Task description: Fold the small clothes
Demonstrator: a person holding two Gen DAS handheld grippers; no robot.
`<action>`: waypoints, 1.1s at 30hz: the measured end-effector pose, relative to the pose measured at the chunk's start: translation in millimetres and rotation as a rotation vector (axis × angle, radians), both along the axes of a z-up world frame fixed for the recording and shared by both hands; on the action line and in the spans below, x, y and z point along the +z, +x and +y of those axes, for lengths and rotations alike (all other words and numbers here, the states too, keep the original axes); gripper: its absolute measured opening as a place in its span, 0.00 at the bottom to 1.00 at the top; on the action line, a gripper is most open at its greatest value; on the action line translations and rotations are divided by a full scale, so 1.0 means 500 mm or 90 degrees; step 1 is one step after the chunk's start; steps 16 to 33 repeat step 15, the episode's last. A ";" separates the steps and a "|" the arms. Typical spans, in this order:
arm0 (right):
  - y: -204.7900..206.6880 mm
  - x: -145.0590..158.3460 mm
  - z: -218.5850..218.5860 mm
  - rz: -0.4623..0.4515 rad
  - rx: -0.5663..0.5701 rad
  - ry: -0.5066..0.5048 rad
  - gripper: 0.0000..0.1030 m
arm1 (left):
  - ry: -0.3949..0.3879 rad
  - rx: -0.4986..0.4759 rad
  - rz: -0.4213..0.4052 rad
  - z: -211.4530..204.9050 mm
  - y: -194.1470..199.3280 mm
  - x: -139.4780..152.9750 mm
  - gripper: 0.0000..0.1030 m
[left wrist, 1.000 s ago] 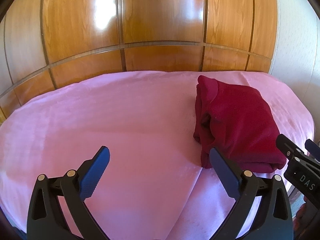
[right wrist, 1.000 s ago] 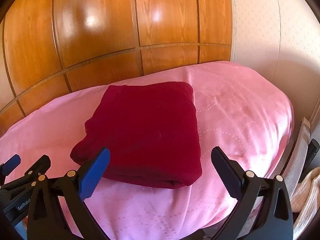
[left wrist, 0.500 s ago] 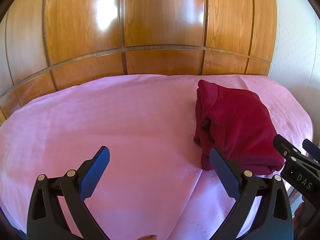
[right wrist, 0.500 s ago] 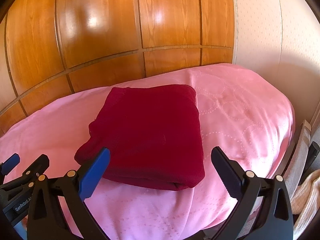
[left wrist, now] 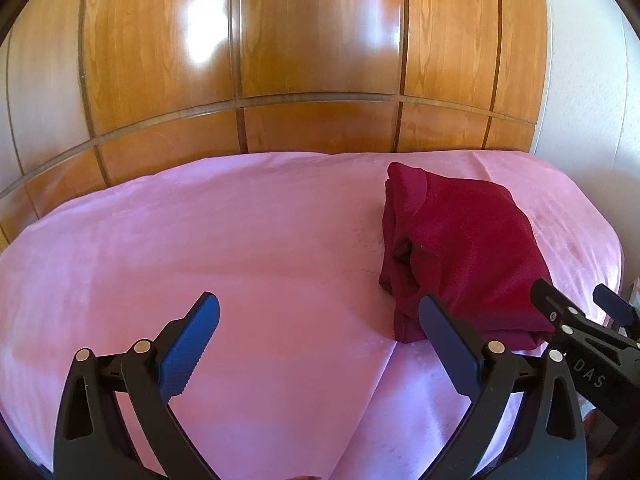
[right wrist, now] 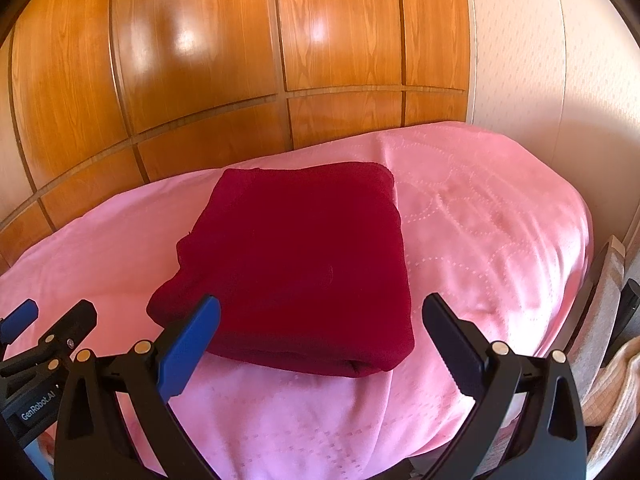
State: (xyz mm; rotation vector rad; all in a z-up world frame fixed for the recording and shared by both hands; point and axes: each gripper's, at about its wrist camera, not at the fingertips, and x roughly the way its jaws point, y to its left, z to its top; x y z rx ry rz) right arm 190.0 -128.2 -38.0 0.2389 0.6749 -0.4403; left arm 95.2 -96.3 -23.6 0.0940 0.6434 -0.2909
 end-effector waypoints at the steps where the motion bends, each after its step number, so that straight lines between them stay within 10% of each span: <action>1: 0.000 -0.001 -0.001 0.000 0.000 0.001 0.98 | 0.000 -0.002 -0.002 -0.001 -0.001 0.000 0.96; 33: 0.004 -0.005 -0.007 0.001 0.003 0.004 0.98 | -0.009 0.005 0.040 0.002 0.015 -0.025 0.96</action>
